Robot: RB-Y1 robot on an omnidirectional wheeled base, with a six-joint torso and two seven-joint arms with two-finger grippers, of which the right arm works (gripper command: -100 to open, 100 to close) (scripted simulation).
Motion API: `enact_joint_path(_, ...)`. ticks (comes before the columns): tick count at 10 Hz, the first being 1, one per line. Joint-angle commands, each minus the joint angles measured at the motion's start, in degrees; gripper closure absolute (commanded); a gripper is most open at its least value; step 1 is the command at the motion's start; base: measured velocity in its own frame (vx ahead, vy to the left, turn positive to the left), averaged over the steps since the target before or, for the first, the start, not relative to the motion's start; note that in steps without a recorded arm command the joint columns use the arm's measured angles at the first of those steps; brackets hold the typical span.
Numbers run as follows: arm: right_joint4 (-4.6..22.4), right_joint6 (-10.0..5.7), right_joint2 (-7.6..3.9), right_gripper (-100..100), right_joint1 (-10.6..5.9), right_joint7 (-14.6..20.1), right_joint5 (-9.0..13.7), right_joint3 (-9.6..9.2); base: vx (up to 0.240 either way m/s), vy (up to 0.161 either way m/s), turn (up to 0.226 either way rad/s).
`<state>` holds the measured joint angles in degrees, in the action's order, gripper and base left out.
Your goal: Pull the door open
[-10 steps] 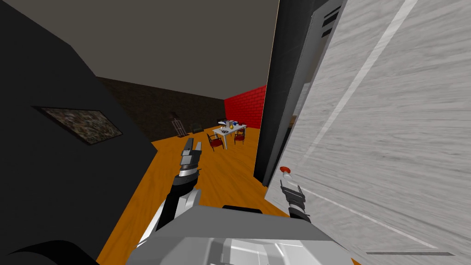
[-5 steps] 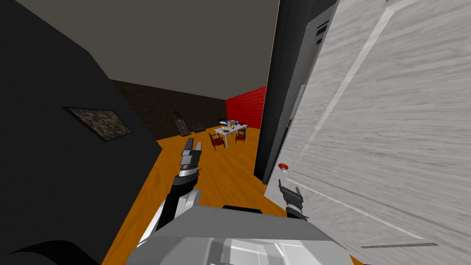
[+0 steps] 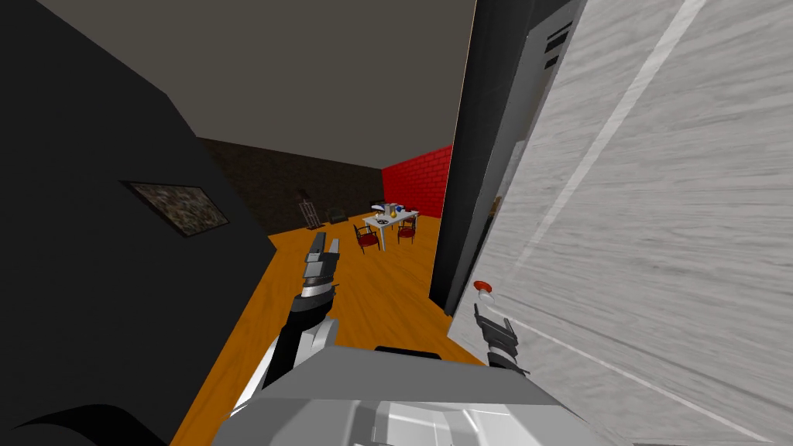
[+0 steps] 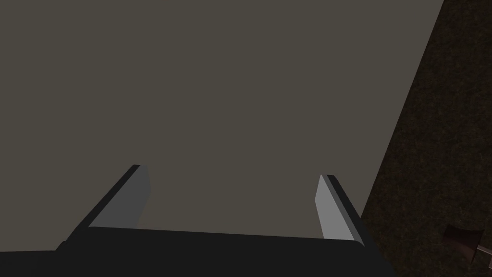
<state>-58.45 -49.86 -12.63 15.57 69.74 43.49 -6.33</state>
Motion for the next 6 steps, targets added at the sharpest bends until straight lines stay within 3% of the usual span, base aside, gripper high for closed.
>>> enact_joint_path(1,0.8,-0.4,-1.97,-100,0.56,2.37,0.37,0.36,0.155,0.017,0.062)
enact_joint_path(2,1.31,-0.56,-2.67,-100,0.57,3.21,0.52,0.52,0.158,-0.004,0.051)
enact_joint_path(4,3.1,-1.12,-5.13,-100,0.6,6.12,1.03,1.06,0.166,0.0,0.068)
enact_joint_path(5,3.42,-1.22,-5.57,-100,0.61,6.65,1.13,1.15,0.138,-0.011,0.035)
enact_joint_path(6,3.07,-1.03,-5.2,-100,0.61,6.05,1.05,1.08,0.056,-0.01,0.007)
